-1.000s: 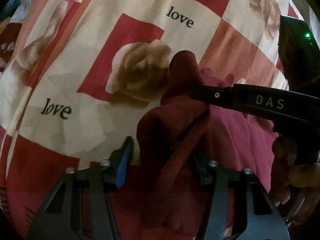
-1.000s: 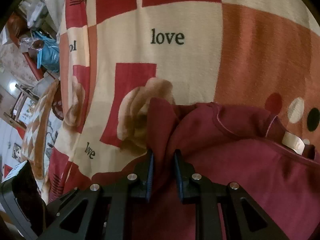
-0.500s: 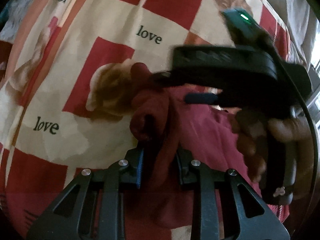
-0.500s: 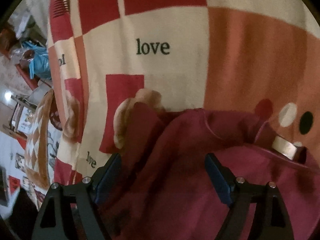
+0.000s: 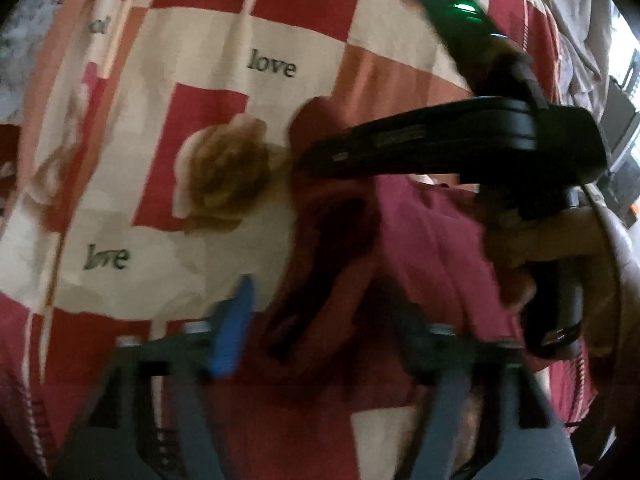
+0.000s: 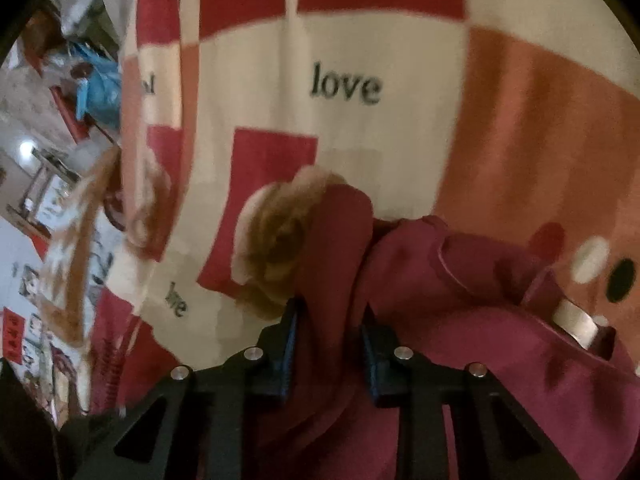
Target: Fold small clothes
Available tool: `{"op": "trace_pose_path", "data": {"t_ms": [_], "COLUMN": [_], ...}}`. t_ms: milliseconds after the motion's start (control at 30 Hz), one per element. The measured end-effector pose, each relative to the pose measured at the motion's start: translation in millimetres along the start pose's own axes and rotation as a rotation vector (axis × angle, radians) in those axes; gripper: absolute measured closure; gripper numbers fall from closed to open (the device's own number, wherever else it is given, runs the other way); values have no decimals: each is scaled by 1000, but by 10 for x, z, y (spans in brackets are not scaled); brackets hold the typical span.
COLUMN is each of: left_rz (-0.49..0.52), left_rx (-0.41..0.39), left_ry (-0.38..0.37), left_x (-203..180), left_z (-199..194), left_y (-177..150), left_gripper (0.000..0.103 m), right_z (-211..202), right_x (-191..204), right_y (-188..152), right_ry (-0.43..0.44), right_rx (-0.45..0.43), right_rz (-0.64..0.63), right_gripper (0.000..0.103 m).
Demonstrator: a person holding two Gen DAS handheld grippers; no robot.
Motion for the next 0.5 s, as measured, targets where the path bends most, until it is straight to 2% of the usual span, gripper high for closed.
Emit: {"op": "trace_pose_path", "data": {"t_ms": [100,133,167,200,233,267,333,500], "left_rz": [-21,-19,-15,-18,-28,-34,-12,126], "left_rx": [-4,-2,4,13,18,6,-22,-50], "left_ry": [-24,-26,-28,-37,-67,-84,-110,-175], "left_x": [-29,-43,-78,-118,-171,-224,-405,-1110], "left_z": [19,34,49,39,12,-33,-167,-411], "left_y": [-5,-8,-16,-21,-20,-7,-7,-60], "left_gripper": [29,33,44,71,82,82,88,89], "right_z": [-141,-184,-224,-291,-362,-439,-641,-1375], "right_x": [-88,-122,-139,-157,-176,-184,-219,-422], "right_y": [-36,-57,-74,-101,-129,-151,-217,-420], "right_ry": [34,42,48,55,58,63,64,59], "right_rx": [-28,-36,-44,-55,-67,-76,-109,-188], "right_rz": [28,46,56,63,65,64,55,29], "right_gripper": [78,79,79,81,81,83,83,83]}}
Point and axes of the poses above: each gripper's, at about its wrist camera, not at the fingertips, and z roughly the way its jaws point, x to its left, y to its top, the point moved 2 cm from there along z, roughly the way its jaws point, and after that the axes turned 2 degrees about -y, right-handed, at the moved point
